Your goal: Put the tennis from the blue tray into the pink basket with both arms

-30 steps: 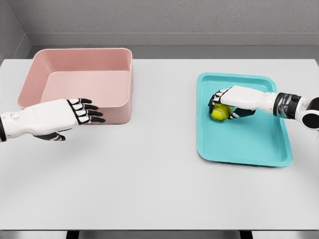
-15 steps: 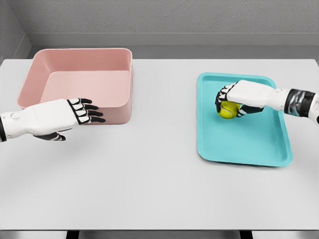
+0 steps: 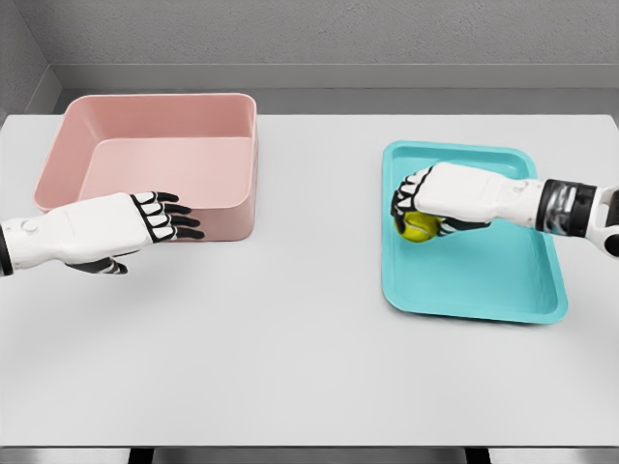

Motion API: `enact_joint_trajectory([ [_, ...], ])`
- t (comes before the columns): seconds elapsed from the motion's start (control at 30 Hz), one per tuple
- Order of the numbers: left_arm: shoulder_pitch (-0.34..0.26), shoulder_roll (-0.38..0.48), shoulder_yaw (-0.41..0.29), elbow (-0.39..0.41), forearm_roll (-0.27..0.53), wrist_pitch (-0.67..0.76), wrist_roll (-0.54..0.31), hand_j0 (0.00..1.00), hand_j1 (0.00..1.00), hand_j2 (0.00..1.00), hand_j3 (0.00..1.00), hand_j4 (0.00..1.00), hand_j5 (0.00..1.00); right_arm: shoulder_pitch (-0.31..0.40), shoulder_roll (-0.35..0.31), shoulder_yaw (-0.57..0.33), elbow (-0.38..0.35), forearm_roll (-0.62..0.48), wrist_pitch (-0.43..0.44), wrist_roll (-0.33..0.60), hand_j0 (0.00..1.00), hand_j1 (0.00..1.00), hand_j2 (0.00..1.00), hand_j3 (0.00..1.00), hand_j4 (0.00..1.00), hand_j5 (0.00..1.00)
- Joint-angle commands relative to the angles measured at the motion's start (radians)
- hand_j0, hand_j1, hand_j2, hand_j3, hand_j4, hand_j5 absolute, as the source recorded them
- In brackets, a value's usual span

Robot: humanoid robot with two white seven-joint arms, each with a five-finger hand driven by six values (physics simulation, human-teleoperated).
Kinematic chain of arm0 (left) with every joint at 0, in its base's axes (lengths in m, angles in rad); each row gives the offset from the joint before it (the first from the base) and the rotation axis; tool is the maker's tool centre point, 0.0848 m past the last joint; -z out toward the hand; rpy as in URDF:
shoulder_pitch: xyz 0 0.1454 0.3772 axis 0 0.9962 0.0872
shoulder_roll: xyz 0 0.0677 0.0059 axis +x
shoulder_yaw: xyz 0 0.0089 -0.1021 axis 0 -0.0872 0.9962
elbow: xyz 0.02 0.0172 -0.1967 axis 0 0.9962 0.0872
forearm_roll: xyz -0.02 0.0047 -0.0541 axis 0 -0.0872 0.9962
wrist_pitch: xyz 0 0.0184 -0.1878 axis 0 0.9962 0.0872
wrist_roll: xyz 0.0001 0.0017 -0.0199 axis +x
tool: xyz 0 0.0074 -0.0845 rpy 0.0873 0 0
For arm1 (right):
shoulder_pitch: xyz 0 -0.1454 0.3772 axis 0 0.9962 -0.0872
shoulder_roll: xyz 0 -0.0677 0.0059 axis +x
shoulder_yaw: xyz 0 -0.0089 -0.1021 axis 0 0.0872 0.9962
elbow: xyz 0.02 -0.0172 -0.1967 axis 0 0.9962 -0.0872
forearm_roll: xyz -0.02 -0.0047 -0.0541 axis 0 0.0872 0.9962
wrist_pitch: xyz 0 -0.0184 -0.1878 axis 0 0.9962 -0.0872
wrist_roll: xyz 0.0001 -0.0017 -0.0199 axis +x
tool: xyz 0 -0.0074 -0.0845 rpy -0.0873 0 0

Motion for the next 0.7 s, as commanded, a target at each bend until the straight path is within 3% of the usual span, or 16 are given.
enact_joint_trajectory([
  [0.0, 0.000, 0.003, 0.000, -0.001, 0.006, 0.001, -0.001, 1.00, 1.00, 1.00, 1.00, 1.00, 1.00, 0.000, 0.001, 0.002, -0.035, 0.001, 0.002, -0.001, 0.42, 0.42, 0.42, 0.42, 0.42, 0.42],
  [0.27, 0.000, 0.006, 0.000, -0.001, 0.007, 0.001, 0.001, 1.00, 1.00, 1.00, 1.00, 1.00, 1.00, 0.002, 0.017, 0.007, -0.110, 0.024, 0.002, -0.001, 0.42, 0.42, 0.42, 0.42, 0.42, 0.42],
  [0.4, 0.002, 0.013, 0.000, 0.002, 0.014, 0.001, 0.001, 1.00, 1.00, 1.00, 1.00, 1.00, 1.00, 0.002, 0.078, 0.022, -0.114, 0.051, 0.002, -0.001, 0.42, 0.42, 0.42, 0.42, 0.42, 0.42],
  [0.67, 0.005, 0.019, 0.000, 0.003, 0.015, 0.001, 0.003, 1.00, 1.00, 1.00, 1.00, 1.00, 1.00, -0.003, 0.130, 0.059, -0.142, 0.082, 0.002, -0.001, 0.42, 0.42, 0.42, 0.42, 0.42, 0.42],
])
